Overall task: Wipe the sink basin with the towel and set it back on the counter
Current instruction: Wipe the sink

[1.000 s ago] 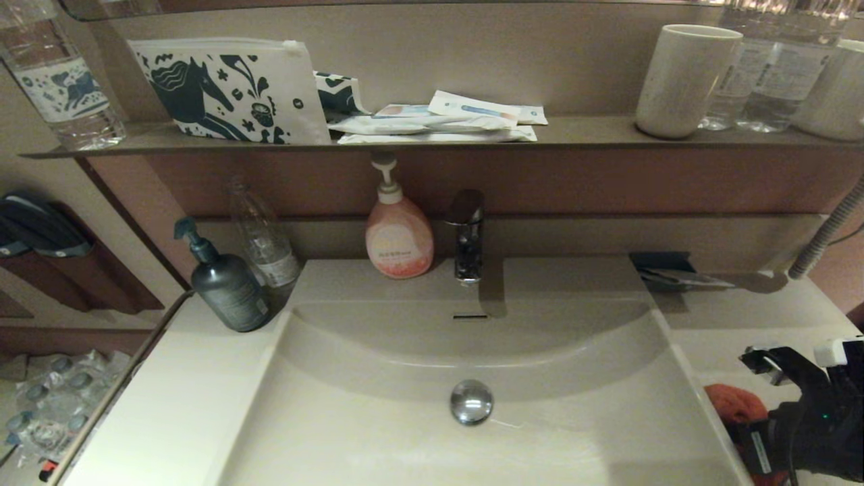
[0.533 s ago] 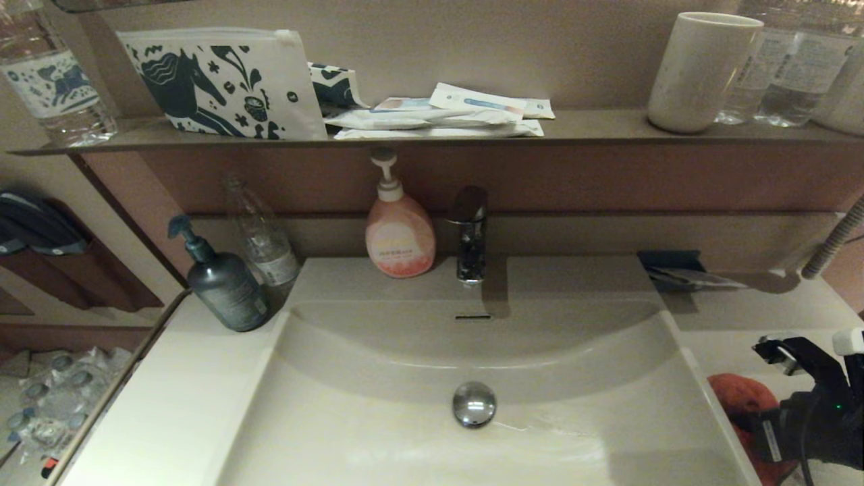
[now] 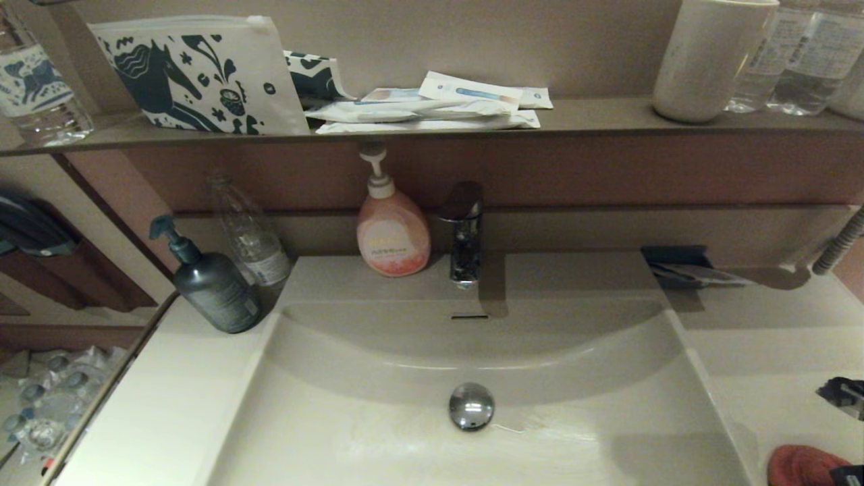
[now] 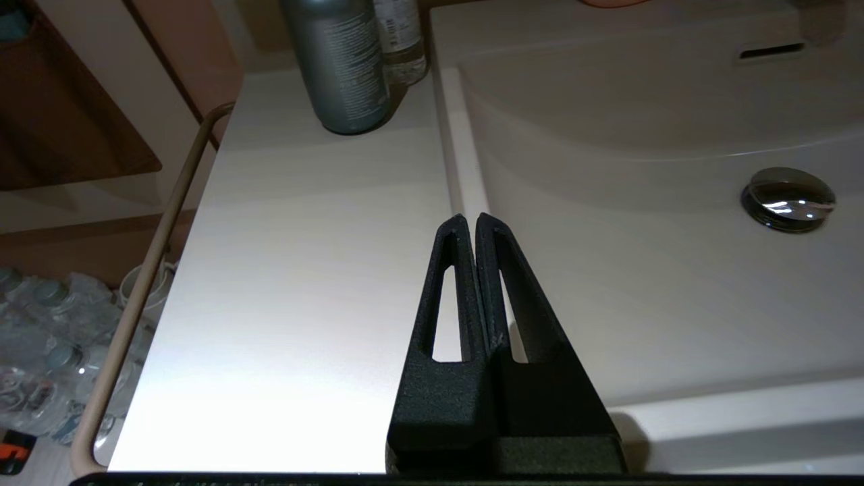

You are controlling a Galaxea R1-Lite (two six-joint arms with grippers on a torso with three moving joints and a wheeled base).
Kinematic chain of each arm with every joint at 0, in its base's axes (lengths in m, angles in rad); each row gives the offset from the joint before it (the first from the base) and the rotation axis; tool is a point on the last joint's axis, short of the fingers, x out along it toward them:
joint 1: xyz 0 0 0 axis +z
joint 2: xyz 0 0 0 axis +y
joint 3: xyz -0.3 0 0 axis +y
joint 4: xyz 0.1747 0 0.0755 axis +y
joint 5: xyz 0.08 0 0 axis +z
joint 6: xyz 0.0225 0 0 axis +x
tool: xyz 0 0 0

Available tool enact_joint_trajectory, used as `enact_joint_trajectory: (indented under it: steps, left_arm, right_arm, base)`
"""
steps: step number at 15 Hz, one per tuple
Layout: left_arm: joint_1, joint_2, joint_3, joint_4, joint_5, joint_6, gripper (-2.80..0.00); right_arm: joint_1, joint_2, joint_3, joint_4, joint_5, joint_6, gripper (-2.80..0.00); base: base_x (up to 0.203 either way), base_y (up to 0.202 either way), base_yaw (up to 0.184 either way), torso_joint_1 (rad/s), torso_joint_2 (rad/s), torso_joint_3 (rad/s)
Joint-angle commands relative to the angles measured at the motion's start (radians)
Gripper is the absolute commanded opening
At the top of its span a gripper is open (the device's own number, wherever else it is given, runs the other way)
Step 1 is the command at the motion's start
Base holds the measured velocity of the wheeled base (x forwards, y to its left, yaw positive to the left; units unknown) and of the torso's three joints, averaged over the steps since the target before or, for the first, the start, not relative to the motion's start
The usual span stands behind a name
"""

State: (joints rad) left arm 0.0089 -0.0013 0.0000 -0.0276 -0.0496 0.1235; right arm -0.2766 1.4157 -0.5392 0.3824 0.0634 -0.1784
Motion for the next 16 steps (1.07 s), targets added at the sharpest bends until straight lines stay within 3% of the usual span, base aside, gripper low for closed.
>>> enact_joint_trajectory:
  steps: [1,3,6,11,16]
  left_arm:
    - [0.0,0.001,0.0,0.0,-0.001,0.001,-2.8]
    - [0.0,0.001,0.0,-0.001,-0.001,0.001,-2.8]
    - [0.0,0.001,0.0,0.0,-0.001,0.001,-2.8]
    - [0.0,0.001,0.0,0.0,-0.001,0.001,-2.8]
    - [0.0,0.001,0.0,-0.001,-0.001,0.001,-2.8]
  right_arm:
    - [-0.015,-0.07,-0.013,-0.014,0.024,0.044,-2.8]
    - [-0.02,-0.079,0.0,0.021,0.136,0.085,-2.8]
    - [-0.058,-0.023,0.002,0.039,0.255,0.082,-2.8]
    - [-0.171,0.203,-0.001,0.035,0.375,-0.067,-2.8]
    - [-0.187,0.328,0.016,-0.014,0.504,-0.187,-2.8]
  base:
    - [0.0,0.0,0.0,0.0,0.0,0.0]
    - [0.0,0.0,0.0,0.0,0.0,0.0]
    - [0.0,0.0,0.0,0.0,0.0,0.0]
    - [0.0,0.0,0.0,0.0,0.0,0.0]
    - [0.0,0.0,0.0,0.0,0.0,0.0]
